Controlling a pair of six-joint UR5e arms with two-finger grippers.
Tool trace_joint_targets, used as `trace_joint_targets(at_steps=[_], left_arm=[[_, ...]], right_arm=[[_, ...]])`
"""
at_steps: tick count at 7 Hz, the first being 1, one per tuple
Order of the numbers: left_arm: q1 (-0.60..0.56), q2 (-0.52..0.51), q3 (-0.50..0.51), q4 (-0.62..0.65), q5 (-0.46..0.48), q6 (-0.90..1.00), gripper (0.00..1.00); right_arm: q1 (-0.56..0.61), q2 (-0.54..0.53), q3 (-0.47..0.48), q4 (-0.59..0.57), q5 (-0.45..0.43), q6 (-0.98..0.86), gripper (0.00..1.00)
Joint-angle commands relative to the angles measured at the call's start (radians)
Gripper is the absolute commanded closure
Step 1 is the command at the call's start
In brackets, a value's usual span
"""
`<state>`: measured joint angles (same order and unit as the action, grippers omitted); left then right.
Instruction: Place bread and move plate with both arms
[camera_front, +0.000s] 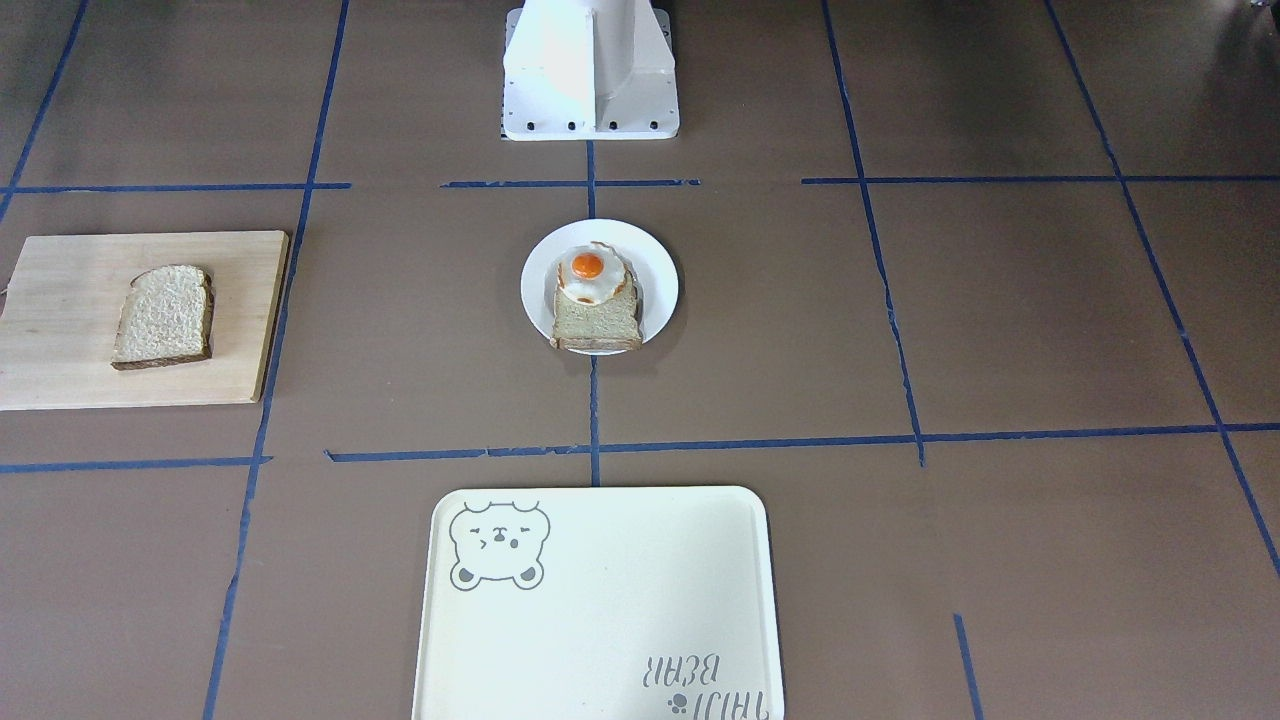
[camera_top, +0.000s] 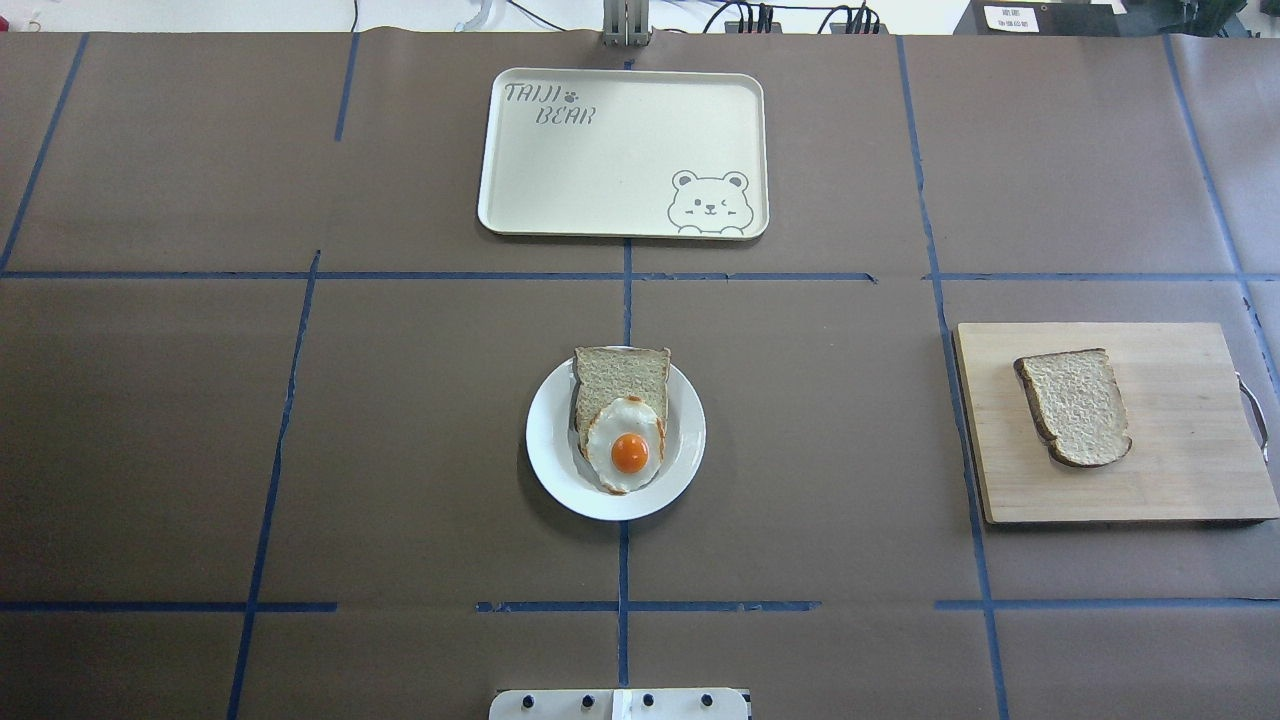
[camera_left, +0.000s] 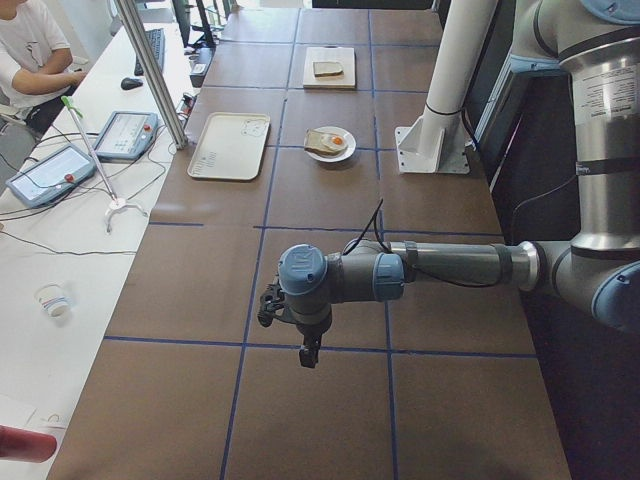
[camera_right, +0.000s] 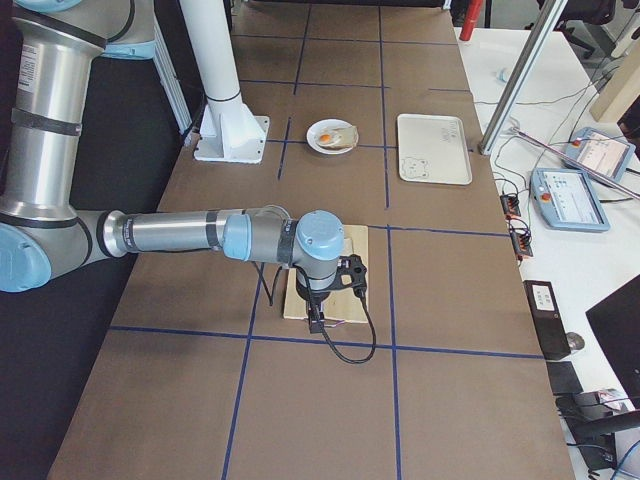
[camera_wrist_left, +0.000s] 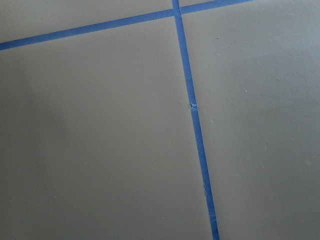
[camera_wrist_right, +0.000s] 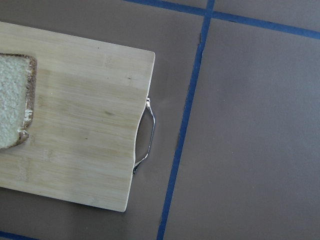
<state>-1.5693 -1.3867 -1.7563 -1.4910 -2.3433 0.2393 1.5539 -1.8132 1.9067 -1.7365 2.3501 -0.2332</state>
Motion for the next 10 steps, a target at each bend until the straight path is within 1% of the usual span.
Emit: trace_joint_targets(at_steps=[1,2,3,4,5,6,7,8,9,10], left_arm=[[0.003,0.000,0.001,-0.002,0.007,0.003,0.00],[0.005,0.000,0.001,0.000,0.005,0.000,0.00],[0.005,0.000,0.001,0.000,0.007,0.000,0.00],[0.005,0.000,0.001,0.000,0.005,0.000,0.00],[0.005,0.000,0.001,0.000,0.005,0.000,0.00],[0.005,0.000,0.001,0.000,0.002,-0.002,0.00],[0.005,0.000,0.001,0.000,-0.001,-0.002,0.00],[0.005,0.002,0.000,0.000,-0.001,-0.002,0.00],[0.005,0.002,0.000,0.000,-0.001,0.000,0.00],[0.005,0.002,0.000,0.000,0.001,0.000,0.00]], right_arm=[[0.000,0.000,0.002,0.000,0.001,0.000,0.00],[0.000,0.003,0.003,0.002,0.001,0.000,0.00],[0.000,0.005,0.002,0.046,0.012,0.008,0.00],[0.000,0.000,-0.001,0.130,0.023,0.128,0.00],[-0.024,-0.006,-0.003,0.231,0.049,0.258,0.00],[-0.082,-0.008,-0.009,0.346,0.058,0.387,0.00],[-0.141,-0.012,-0.018,0.473,0.057,0.545,0.00],[-0.199,-0.020,-0.050,0.638,0.054,0.701,0.00],[-0.271,-0.021,-0.125,0.849,0.048,0.857,0.00],[-0.350,-0.017,-0.224,1.087,0.002,1.011,0.00]])
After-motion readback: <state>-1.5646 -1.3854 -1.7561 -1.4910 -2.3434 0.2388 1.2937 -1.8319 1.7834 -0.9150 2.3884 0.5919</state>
